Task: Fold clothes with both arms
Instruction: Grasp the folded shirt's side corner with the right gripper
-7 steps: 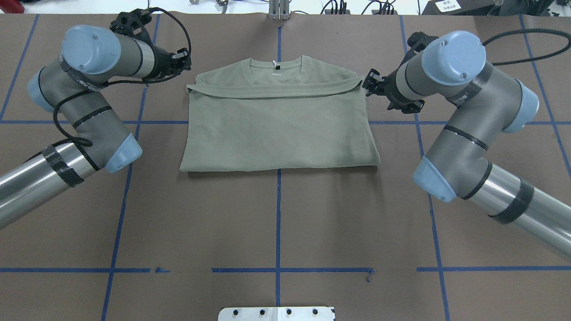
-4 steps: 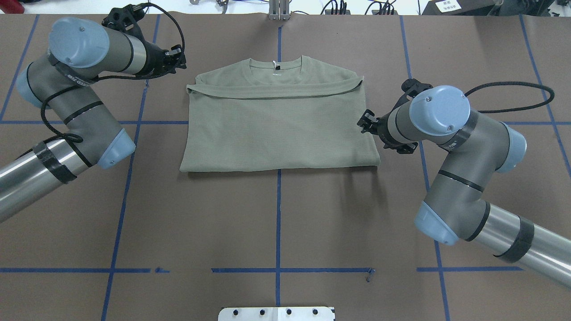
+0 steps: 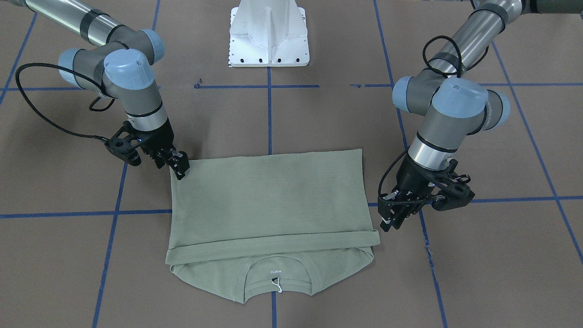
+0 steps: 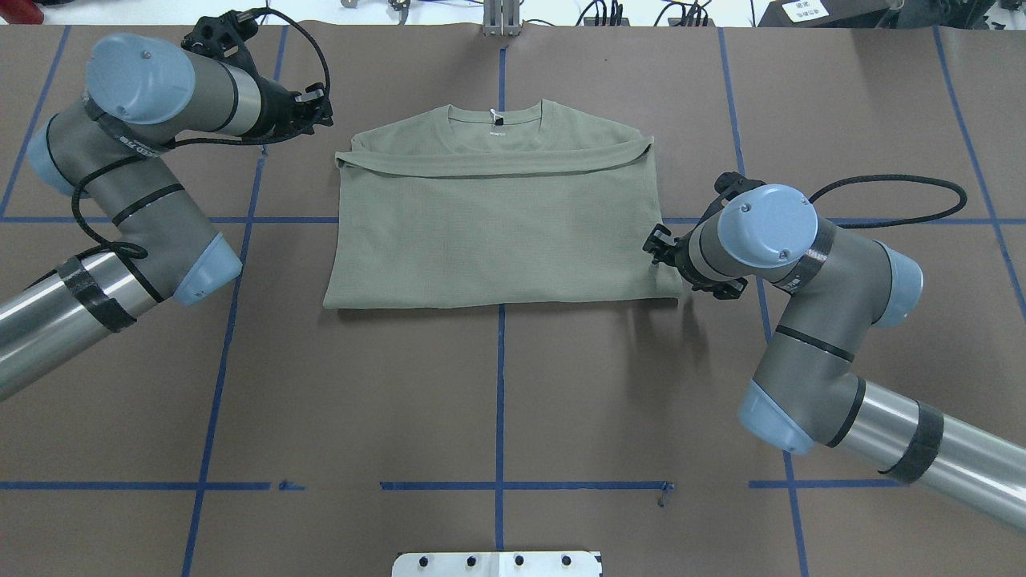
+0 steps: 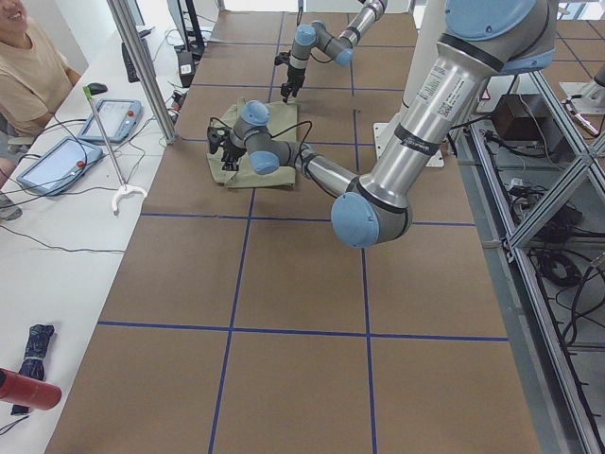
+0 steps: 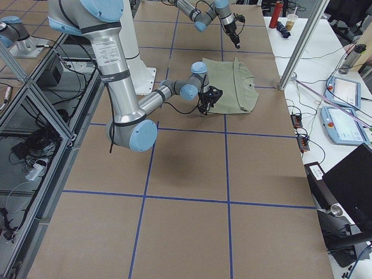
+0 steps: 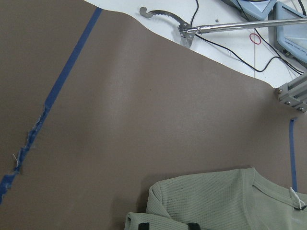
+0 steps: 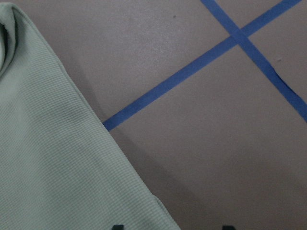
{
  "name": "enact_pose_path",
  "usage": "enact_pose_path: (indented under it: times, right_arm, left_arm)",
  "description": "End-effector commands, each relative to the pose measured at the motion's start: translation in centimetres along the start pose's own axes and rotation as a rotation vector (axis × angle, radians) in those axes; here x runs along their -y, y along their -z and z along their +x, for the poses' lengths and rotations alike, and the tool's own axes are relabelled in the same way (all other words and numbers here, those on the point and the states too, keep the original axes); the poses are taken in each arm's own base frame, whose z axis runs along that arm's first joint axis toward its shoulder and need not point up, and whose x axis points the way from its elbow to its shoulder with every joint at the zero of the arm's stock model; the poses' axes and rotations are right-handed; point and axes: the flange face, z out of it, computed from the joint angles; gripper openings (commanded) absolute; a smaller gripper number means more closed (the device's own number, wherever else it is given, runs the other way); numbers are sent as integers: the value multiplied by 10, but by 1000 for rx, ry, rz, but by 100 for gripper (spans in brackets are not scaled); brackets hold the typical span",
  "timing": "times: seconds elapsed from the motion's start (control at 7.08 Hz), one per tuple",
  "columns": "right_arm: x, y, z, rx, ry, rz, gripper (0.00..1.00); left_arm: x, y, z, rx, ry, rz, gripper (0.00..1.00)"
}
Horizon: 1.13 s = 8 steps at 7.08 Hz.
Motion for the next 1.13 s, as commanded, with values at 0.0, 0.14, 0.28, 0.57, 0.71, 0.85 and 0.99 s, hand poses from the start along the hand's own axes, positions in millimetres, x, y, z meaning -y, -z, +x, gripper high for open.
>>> enact_pose_path:
  times: [0.0,0.14,0.28,0.57,0.71,0.85,0.99]
  right_arm:
    - [-4,5,-3,11,-98,-9,1]
    - [-7,5,-4,10,-102,-15,0]
    - [-7,5,-4,11,-100,-17,0]
    - [-8,17,-5,31,-97,-26,0]
    - [-19,49,6,59,-85,-67,0]
    - [-26,79,40,69,-74,-116,0]
    - [-50,109,77,69,-41,-171,0]
  left_arm:
    - [0,0,2,-1,0,1,38]
    - [0,1,3,-3,-1,3,38]
    - [0,0,2,-1,1,2,38]
    - [-1,1,7,-8,1,-3,38]
    - [-1,5,11,-25,0,-5,38]
    - [-11,20,22,-69,-9,-60,38]
    - [-26,40,36,-119,-19,-145,39]
